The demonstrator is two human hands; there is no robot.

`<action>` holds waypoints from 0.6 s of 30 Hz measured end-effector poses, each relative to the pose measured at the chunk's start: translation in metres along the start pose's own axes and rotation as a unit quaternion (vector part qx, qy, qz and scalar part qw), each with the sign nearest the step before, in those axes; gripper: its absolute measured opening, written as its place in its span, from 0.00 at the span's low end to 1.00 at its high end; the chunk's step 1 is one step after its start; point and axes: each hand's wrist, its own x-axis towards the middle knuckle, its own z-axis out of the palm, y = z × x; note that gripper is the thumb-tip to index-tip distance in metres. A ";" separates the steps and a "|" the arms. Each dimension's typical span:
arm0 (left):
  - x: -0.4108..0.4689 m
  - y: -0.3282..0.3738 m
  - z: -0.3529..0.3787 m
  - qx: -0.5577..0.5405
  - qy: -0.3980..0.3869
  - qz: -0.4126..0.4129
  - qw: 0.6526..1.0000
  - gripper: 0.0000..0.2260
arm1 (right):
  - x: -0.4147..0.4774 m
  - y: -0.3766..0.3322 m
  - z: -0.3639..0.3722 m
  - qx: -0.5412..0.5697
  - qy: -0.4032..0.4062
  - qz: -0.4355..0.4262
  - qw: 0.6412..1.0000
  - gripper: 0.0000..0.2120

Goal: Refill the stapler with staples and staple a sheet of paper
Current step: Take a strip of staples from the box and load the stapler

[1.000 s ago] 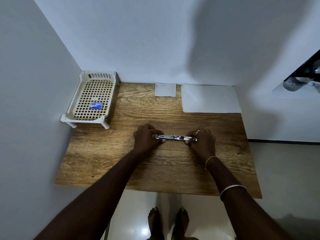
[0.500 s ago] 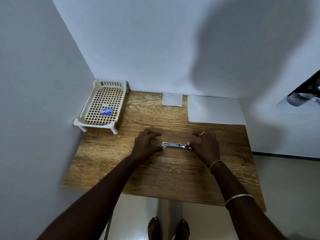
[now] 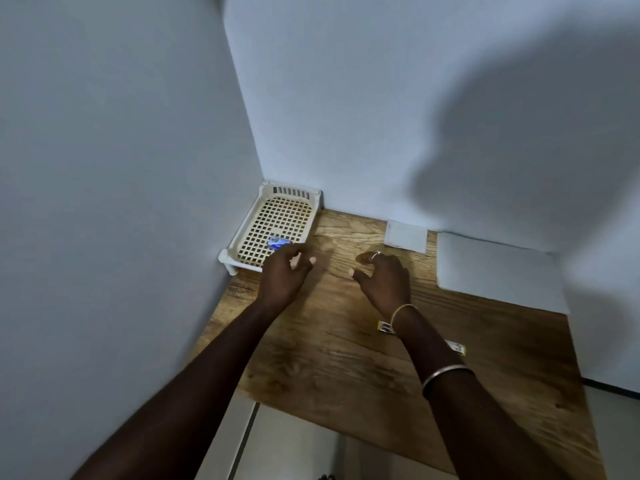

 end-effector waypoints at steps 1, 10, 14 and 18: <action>0.006 -0.002 -0.007 0.010 0.019 -0.001 1.000 0.12 | 0.006 -0.012 0.009 -0.001 -0.005 -0.007 1.000 0.16; 0.059 -0.035 -0.042 0.059 0.051 -0.100 0.992 0.18 | 0.057 -0.091 0.087 -0.030 -0.022 -0.063 0.997 0.14; 0.072 -0.048 -0.041 0.083 0.030 -0.114 0.990 0.18 | 0.068 -0.099 0.112 -0.032 -0.003 -0.057 0.998 0.13; 0.075 -0.055 -0.036 0.090 0.020 -0.117 0.989 0.17 | 0.078 -0.097 0.128 -0.051 -0.023 -0.050 0.997 0.17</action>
